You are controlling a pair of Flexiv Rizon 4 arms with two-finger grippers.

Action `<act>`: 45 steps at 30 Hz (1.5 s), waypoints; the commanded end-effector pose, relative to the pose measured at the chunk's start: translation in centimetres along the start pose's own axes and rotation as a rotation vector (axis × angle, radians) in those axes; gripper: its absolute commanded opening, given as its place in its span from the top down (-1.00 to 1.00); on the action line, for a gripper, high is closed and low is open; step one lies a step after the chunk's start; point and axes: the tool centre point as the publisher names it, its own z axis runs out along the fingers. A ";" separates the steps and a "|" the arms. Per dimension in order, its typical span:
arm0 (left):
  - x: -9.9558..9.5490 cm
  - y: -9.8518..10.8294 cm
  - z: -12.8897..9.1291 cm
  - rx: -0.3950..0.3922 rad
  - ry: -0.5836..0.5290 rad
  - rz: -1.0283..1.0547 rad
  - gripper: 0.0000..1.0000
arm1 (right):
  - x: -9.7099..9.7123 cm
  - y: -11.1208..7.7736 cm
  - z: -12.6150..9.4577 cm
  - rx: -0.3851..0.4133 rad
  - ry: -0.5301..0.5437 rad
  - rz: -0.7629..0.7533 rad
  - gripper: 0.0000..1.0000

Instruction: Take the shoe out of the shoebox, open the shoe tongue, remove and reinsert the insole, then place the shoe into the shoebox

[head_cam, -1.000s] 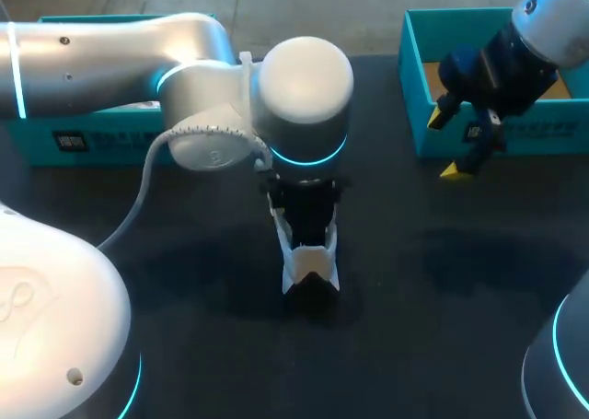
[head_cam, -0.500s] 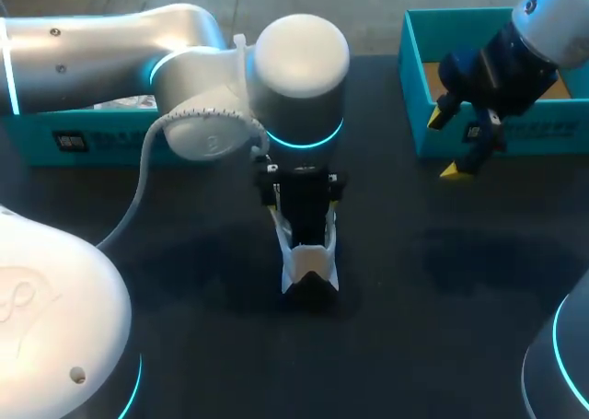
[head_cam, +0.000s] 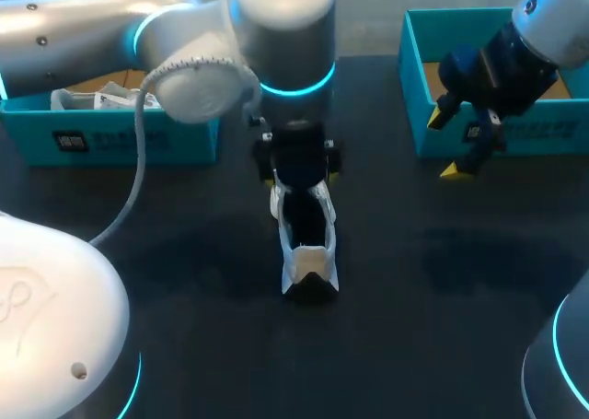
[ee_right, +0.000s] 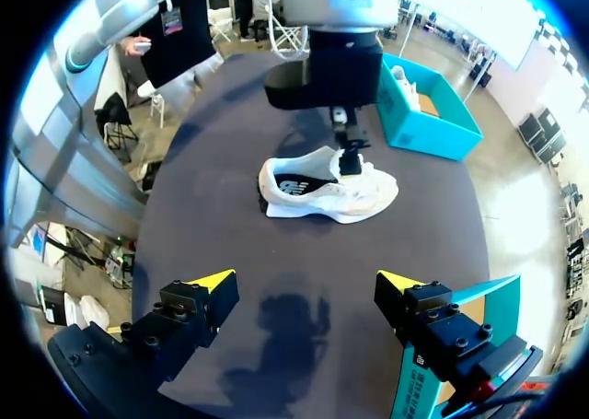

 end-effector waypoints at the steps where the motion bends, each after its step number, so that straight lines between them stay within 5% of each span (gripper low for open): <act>1: 0.9 1.5 -1.1 -0.018 -0.011 -0.023 -1.00 | -0.1 0.1 0.1 0.003 0.001 0.001 -1.00; 13: 0.9 3.4 -1.8 -0.019 -0.012 -0.025 -1.00 | -0.1 0.1 0.1 0.003 0.001 0.001 -1.00; 16: 0.7 3.6 -1.1 -0.009 0.005 -0.015 -0.56 | -0.1 0.1 0.1 0.003 0.001 0.001 -1.00; 18: 0.5 3.6 -0.8 0.006 0.006 -0.006 0.00 | -0.1 0.1 0.1 0.003 0.001 0.001 -1.00; 25: -0.1 3.0 1.0 0.051 0.036 0.020 0.30 | -0.1 0.1 0.1 0.003 0.001 0.001 -1.00; 45: 0.2 0.3 3.3 0.119 0.071 0.058 0.25 | -0.1 0.1 0.1 0.003 0.001 0.001 -1.00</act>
